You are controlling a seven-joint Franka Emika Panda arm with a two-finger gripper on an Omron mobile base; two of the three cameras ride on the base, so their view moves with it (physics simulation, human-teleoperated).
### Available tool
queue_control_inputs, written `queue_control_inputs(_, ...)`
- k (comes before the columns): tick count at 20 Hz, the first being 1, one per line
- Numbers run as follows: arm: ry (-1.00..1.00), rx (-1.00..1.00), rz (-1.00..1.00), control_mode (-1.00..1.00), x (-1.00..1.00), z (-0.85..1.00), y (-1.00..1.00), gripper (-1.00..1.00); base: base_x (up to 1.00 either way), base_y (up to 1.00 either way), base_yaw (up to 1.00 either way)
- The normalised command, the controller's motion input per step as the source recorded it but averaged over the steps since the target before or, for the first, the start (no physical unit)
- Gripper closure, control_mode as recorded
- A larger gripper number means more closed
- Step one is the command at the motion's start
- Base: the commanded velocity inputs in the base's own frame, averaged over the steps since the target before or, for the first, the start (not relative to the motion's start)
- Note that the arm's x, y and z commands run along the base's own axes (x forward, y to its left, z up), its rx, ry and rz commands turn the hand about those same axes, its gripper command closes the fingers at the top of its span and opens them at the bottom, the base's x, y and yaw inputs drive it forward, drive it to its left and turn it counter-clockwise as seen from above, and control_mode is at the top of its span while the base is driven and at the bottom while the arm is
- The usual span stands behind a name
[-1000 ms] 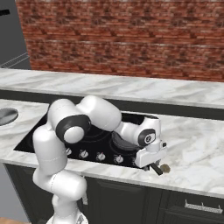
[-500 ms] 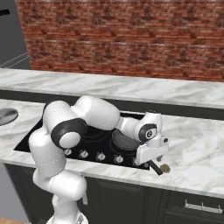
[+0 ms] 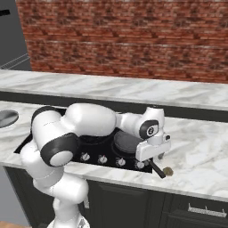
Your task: Place both pans onto different burners. Then place the garlic and the shrimp on different pans.
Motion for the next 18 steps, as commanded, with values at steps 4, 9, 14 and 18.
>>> queue_control_inputs(4,-0.03,0.0,-0.03,-1.0,0.0,0.4,0.39,-1.0,0.0,0.0,0.0)
queue_control_inputs(9,0.0,0.0,-0.05,-1.0,-0.07,0.36,0.43,-1.0,0.0,0.0,0.0)
queue_control_inputs(14,0.0,0.0,-0.1,-1.0,-0.25,0.33,0.46,-1.0,0.0,0.0,0.0)
queue_control_inputs(18,0.0,0.0,-0.17,-1.0,-0.31,0.21,0.05,-1.0,0.0,0.0,0.0)
